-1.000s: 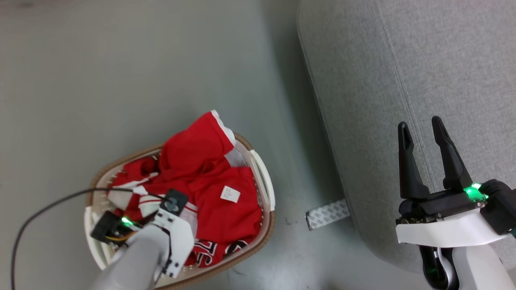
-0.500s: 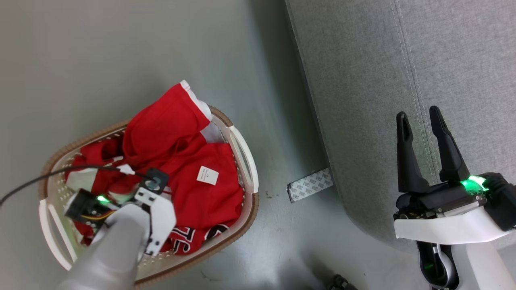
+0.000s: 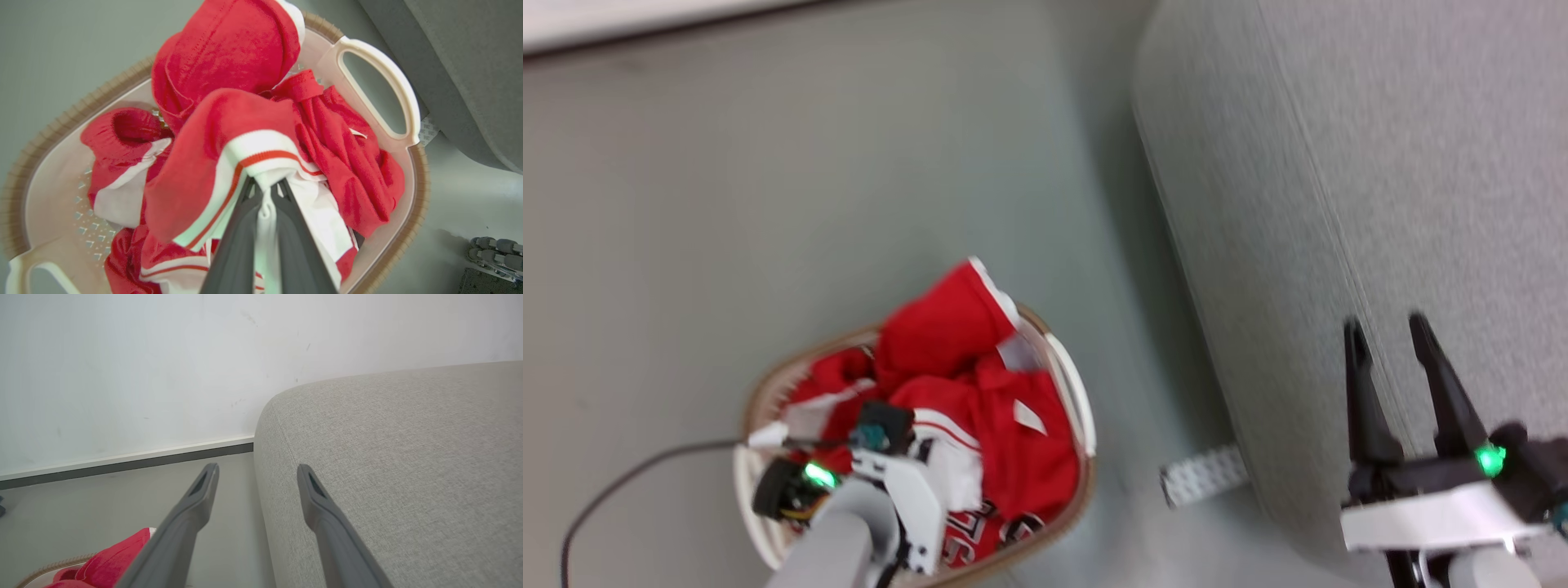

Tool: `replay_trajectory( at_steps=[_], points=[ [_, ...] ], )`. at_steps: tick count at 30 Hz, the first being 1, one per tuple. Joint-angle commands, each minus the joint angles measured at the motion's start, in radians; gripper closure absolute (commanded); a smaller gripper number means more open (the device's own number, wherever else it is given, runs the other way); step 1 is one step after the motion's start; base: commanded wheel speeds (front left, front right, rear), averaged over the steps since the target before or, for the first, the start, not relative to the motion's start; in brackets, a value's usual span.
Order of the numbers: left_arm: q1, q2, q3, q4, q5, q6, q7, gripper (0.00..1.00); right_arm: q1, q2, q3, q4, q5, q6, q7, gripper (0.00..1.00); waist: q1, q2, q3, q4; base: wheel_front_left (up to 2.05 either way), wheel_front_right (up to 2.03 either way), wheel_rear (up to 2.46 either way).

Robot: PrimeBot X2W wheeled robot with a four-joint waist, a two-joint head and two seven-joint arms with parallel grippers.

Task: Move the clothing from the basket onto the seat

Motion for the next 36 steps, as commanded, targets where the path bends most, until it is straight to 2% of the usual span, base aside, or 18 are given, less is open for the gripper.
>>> replay_trajectory(
  at_steps=[1, 9, 15, 20, 26, 36],
  points=[
    [0.020, -0.005, -0.001, -0.005, -0.009, -0.004, -0.011, 1.00, 0.021, -0.005, -0.007, 0.007, -0.012, -0.002, -0.002, 0.00, 0.0000, 0.0000, -0.127, 0.094, 0.00, 0.00, 0.00],
    [0.129, -0.022, -0.035, -0.163, -0.120, -0.036, -0.023, 1.00, 0.143, -0.005, -0.057, 0.048, -0.071, -0.002, -0.002, 0.00, 0.0000, 0.0000, -0.331, 0.221, 0.00, 0.00, 0.00],
    [0.205, -0.021, -0.084, -0.373, -0.219, -0.003, 0.029, 1.00, 0.202, -0.005, -0.074, 0.063, -0.081, -0.002, -0.002, 0.00, 0.0000, 0.0000, -0.436, 0.268, 0.00, 0.00, 0.00],
    [0.256, -0.018, -0.092, -0.555, -0.235, 0.037, 0.093, 1.00, 0.249, -0.005, -0.081, 0.071, -0.088, -0.002, -0.002, 0.00, 0.0000, 0.0000, -0.501, 0.283, 0.00, 0.00, 0.00],
    [0.280, 0.022, -0.069, -0.776, -0.248, 0.074, 0.173, 1.00, 0.292, -0.005, -0.080, 0.071, -0.094, -0.002, -0.002, 0.00, 0.0000, 0.0000, -0.554, 0.283, 0.00, 0.00, 0.00],
    [0.228, 0.064, -0.033, -1.013, -0.272, 0.098, 0.268, 1.00, 0.303, -0.005, -0.022, 0.046, -0.146, -0.002, -0.002, 0.00, 0.0000, 0.0000, -0.591, 0.264, 0.00, 0.00, 0.00]
  ],
)
